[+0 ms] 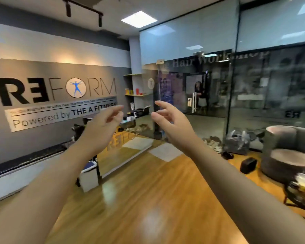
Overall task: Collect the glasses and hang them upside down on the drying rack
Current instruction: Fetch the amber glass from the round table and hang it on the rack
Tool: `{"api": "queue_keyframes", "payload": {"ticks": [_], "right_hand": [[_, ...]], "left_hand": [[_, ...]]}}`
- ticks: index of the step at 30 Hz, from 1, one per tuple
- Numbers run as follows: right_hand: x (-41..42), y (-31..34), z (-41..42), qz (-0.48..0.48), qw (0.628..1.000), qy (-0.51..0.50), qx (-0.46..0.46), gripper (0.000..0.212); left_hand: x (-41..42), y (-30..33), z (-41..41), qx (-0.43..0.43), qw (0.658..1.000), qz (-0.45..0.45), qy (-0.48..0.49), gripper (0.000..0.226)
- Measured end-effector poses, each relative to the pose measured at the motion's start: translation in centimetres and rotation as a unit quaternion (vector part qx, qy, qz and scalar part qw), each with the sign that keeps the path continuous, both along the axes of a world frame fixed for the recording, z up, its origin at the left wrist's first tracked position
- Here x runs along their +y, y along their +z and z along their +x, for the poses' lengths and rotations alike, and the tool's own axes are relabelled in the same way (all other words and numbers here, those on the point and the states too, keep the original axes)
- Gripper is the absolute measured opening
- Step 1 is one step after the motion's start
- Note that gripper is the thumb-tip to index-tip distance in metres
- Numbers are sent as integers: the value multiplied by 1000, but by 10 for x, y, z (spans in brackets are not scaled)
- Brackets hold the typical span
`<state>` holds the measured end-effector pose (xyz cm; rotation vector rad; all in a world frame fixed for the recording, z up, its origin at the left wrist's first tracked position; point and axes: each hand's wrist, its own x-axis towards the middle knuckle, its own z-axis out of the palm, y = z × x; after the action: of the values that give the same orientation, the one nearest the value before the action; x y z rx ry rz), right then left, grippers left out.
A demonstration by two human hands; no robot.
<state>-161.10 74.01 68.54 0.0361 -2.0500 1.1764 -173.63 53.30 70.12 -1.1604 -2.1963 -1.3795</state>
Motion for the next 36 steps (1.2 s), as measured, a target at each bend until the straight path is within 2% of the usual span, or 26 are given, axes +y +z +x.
{"api": "queue_keyframes", "payload": {"ticks": [5, 12, 20, 27, 36], "right_hand": [[102, -8, 3, -9, 994, -112, -9, 52], [263, 8, 2, 20, 974, -226, -9, 48], [432, 17, -5, 37, 949, -314, -18, 56], [555, 6, -3, 17, 919, -393, -24, 56], [716, -6, 8, -2, 855, -518, -19, 53]], "left_hand": [[134, -18, -36, -8, 993, -8, -119, 39], [334, -9, -73, 13, 975, -2, -220, 38], [553, 8, -87, 17, 947, 14, -321, 41], [719, 1, -82, 1, 909, 9, -418, 41], [935, 3, -89, 4, 851, 3, -525, 42]]}}
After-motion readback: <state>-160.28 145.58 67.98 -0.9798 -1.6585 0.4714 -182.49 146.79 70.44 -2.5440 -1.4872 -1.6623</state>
